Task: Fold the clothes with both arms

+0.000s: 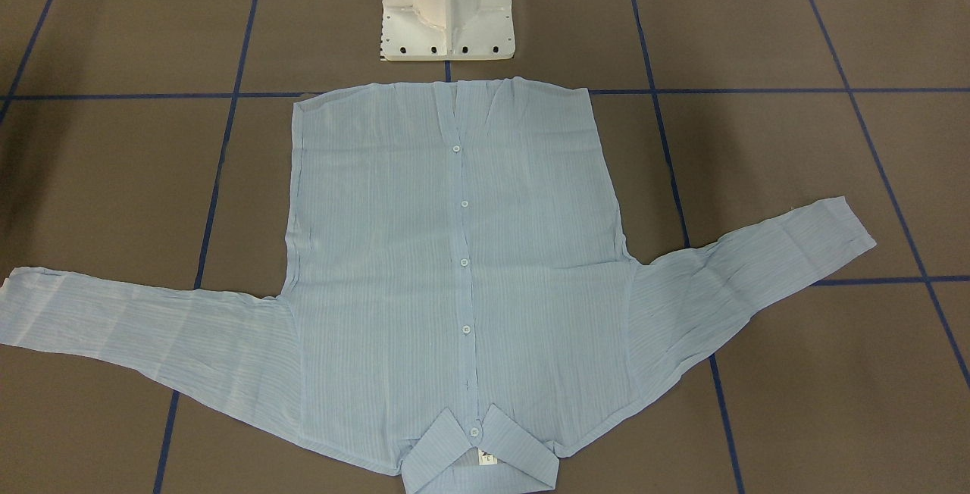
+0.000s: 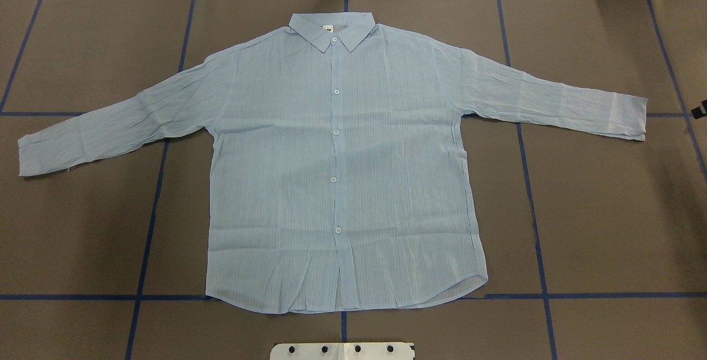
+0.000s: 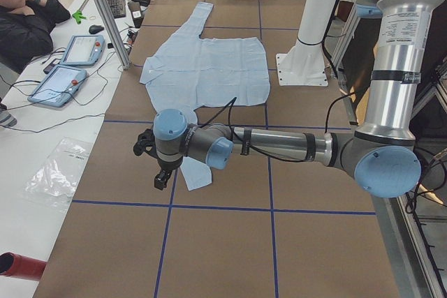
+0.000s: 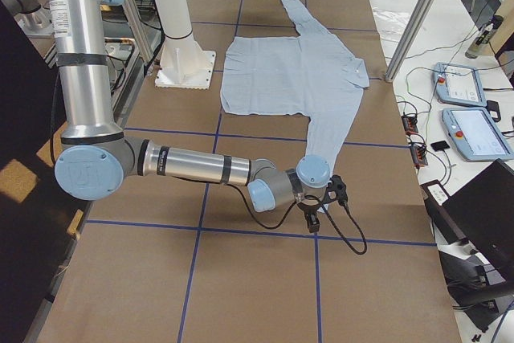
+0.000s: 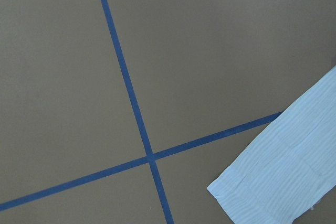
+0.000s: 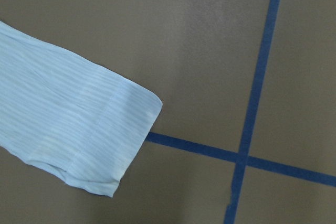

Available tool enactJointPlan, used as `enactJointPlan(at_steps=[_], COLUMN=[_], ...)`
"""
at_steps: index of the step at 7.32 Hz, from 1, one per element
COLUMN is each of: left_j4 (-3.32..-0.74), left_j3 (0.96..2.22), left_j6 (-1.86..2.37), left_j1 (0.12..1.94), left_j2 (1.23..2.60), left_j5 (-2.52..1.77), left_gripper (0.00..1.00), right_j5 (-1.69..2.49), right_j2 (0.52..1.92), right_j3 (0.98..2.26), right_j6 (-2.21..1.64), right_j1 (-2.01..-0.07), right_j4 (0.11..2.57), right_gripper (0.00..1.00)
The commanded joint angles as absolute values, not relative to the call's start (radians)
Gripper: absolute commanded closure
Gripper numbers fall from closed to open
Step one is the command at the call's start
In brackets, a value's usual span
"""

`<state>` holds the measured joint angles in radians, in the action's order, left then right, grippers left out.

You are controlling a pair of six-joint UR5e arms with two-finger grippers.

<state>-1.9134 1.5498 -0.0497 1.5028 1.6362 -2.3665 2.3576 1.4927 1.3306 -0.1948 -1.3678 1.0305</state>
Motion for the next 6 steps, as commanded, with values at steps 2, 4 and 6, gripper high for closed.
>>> enactJointPlan(at_steps=[2, 4, 6], left_j4=[-1.962, -1.962, -1.962], left_j3=[1.545, 1.543, 1.54], left_j6=[-0.048, -0.048, -0.049], left_j1=[1.503, 1.502, 1.502], left_j2=[1.629, 1.629, 1.629], left_j5=[-2.368, -2.368, -2.368], left_gripper=[0.0, 0.0, 0.0], right_j5=[2.306, 2.284, 2.287], right_j2=[1.422, 1.401, 1.399], right_j3=[1.243, 1.204, 1.186], right_j6=[-0.291, -0.291, -0.296], right_j1=[-1.261, -1.229, -1.21], right_j4=[0.884, 0.885, 0.89], right_gripper=[0.0, 0.02, 0.12])
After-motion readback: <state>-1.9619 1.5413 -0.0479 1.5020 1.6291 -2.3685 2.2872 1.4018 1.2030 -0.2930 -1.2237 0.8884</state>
